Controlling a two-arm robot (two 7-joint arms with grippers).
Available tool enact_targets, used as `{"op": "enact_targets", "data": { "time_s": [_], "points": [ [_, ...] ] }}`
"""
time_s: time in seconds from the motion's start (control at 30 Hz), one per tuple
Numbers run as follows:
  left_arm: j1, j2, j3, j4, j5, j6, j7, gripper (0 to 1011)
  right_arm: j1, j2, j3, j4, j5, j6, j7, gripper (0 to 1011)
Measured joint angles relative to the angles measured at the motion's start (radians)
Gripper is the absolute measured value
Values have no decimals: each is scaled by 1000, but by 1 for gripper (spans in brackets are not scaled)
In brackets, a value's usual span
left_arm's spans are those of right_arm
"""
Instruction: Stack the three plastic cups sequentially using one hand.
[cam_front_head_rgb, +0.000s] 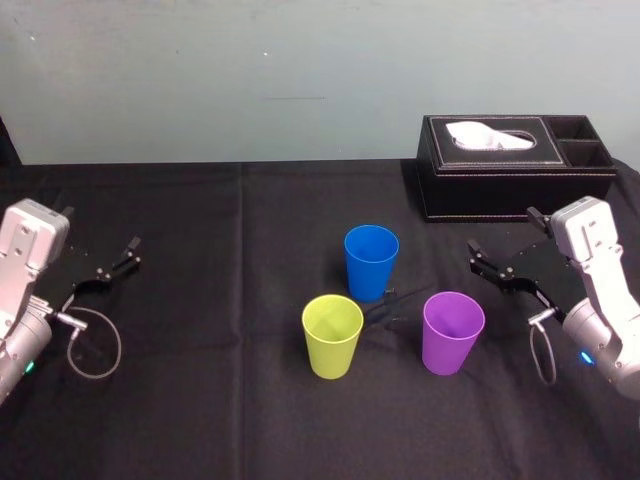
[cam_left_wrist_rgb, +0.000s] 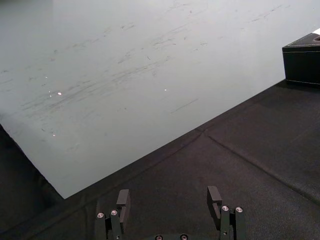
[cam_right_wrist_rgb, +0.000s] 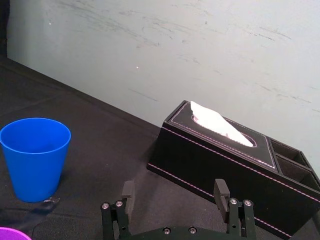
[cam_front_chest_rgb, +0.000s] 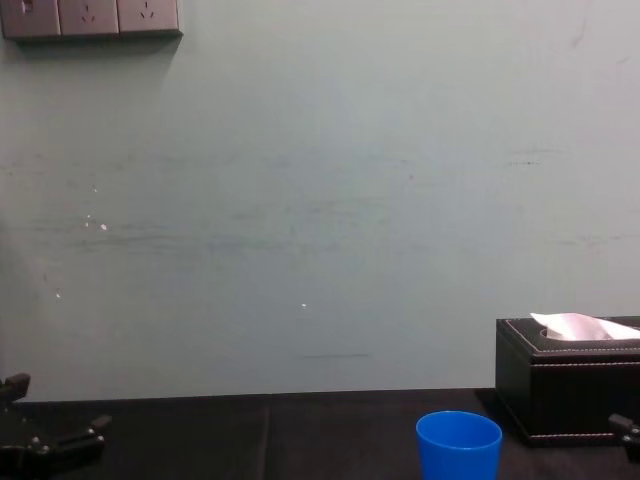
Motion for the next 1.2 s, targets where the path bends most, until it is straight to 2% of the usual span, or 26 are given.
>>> {"op": "enact_targets", "data": {
  "time_s": [1.2],
  "points": [
    [0,0,0,0,0,0,0,1010,0,0,0,0,0,0,0,1003]
  ]
}}
